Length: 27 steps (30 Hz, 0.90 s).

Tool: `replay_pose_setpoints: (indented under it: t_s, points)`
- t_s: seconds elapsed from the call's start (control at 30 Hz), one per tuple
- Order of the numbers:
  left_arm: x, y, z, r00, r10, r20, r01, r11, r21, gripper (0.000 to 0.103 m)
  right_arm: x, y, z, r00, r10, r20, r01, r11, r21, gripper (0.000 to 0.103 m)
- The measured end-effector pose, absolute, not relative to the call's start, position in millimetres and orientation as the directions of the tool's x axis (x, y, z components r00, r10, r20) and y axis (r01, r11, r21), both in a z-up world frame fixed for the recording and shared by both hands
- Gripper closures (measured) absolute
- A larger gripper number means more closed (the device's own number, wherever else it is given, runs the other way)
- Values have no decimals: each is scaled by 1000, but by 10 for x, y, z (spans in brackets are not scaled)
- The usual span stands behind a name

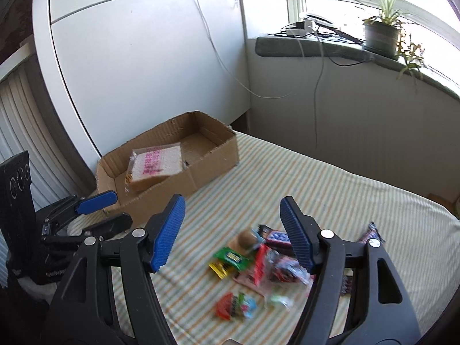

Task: Organize snacks
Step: 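Move the right gripper to the bagged brown pastry and grasp it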

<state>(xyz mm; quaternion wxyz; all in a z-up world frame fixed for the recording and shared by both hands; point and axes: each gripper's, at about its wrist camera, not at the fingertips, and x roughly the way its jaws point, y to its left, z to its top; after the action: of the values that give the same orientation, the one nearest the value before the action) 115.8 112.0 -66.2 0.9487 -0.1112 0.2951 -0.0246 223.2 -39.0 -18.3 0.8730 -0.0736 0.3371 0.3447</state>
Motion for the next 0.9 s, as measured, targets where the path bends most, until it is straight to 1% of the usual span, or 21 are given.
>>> replay_pose_setpoints:
  t_s: [0.07,0.1,0.27,0.37,0.5,0.73,0.83,0.9]
  points:
    - [1152,992,-688,814,-137,-565,4,973,-230,46,2155,-601,-206,565,516,-644,-628,775,70,23]
    - [1154,922,-708,807,-151,-571,19,973,-231,46,2113,-699,-225,578,500,-645,-618,784,55,22]
    - [1154,547,-794,772,-190,-606,87,977,-195,46,1961,-1173,-383,632,385,-672,-534,845,-18,22]
    - [1167,370,-827,751,-211,-625,121,975,-184,46,1894,-1379,-510,629,360,-689,-512,859,-19,22]
    - [1191,162,-857,733,-214,-646,152,977,-150,46,1805,-1554,-702,636,302,-710,-478,877,-55,22]
    - [1271,-46,-903,711,-208,-671,177,977,-114,46,1796,-1768,-918,631,257,-732,-438,897,-63,22]
    - [1280,-182,-919,719,-172,-674,190,981,-47,46,1809,-1807,-953,637,235,-734,-421,904,-76,22]
    - [1296,-243,-939,714,-169,-679,203,979,-30,44,1819,-1835,-969,633,236,-737,-417,907,-68,22]
